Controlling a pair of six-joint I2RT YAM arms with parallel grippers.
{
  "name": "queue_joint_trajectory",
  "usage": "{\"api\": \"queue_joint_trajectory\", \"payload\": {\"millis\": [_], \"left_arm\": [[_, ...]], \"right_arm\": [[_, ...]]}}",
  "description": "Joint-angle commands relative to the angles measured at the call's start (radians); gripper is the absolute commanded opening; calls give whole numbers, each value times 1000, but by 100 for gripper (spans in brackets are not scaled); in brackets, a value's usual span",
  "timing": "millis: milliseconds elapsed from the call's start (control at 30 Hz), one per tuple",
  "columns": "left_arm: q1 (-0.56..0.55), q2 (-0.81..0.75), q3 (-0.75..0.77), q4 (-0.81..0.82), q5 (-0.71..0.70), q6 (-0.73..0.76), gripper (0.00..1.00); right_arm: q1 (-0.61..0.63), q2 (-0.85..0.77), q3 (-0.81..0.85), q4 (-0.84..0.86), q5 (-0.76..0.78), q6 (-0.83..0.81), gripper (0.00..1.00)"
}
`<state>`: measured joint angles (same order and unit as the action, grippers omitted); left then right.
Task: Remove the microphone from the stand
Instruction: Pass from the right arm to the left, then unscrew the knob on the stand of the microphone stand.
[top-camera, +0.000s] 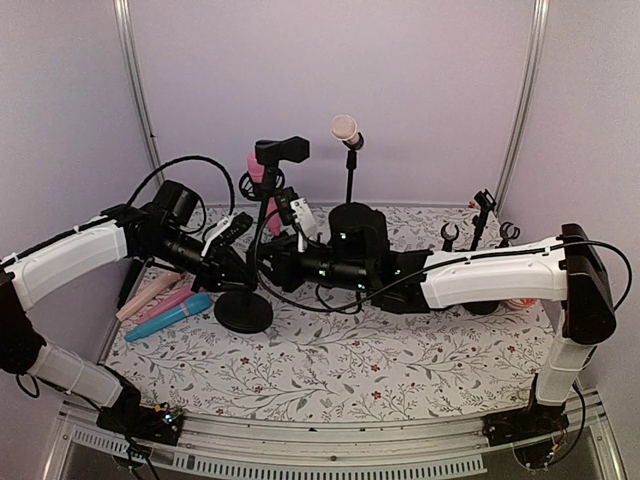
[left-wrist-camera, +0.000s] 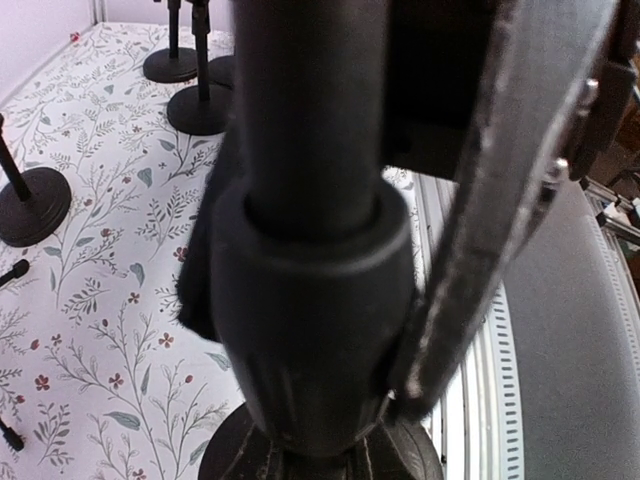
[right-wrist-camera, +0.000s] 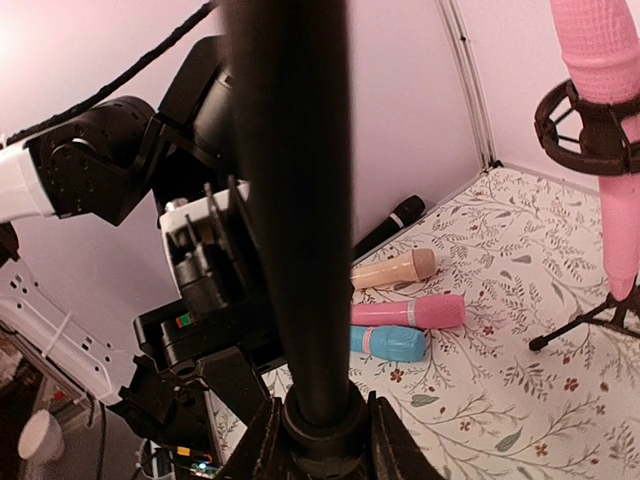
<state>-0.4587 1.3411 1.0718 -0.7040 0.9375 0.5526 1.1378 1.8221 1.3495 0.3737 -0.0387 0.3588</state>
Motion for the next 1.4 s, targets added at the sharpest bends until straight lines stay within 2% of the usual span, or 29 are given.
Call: {"api": "queue_joint_trajectory", "payload": {"millis": [0, 33, 67, 267, 567, 867, 1067, 1333, 1367], "left_arm": [[-8, -14, 25, -33, 22, 10, 0], [-5, -14, 35, -30, 16, 4, 0], [-2, -16, 49, -26, 5, -3, 0], [6, -21, 80, -2, -39, -31, 0], [9, -22, 92, 12, -67, -53, 0], [11, -19, 90, 47, -108, -87, 0], [12, -27, 90, 52, -118, -90, 0], [14, -32, 91, 55, -117, -92, 0], [15, -31, 92, 55, -118, -92, 0]], "right_arm": [[-11, -52, 33, 111, 47, 51, 57], [-10, -49, 34, 95, 62, 59, 71], [-3, -46, 39, 63, 86, 66, 75], [28, -16, 98, -133, 247, 91, 75], [43, 2, 140, -217, 270, 153, 64], [59, 109, 315, -349, 280, 175, 54], [58, 149, 364, -404, 260, 194, 51], [57, 113, 316, -368, 268, 218, 24], [57, 111, 316, -368, 265, 219, 18]]}}
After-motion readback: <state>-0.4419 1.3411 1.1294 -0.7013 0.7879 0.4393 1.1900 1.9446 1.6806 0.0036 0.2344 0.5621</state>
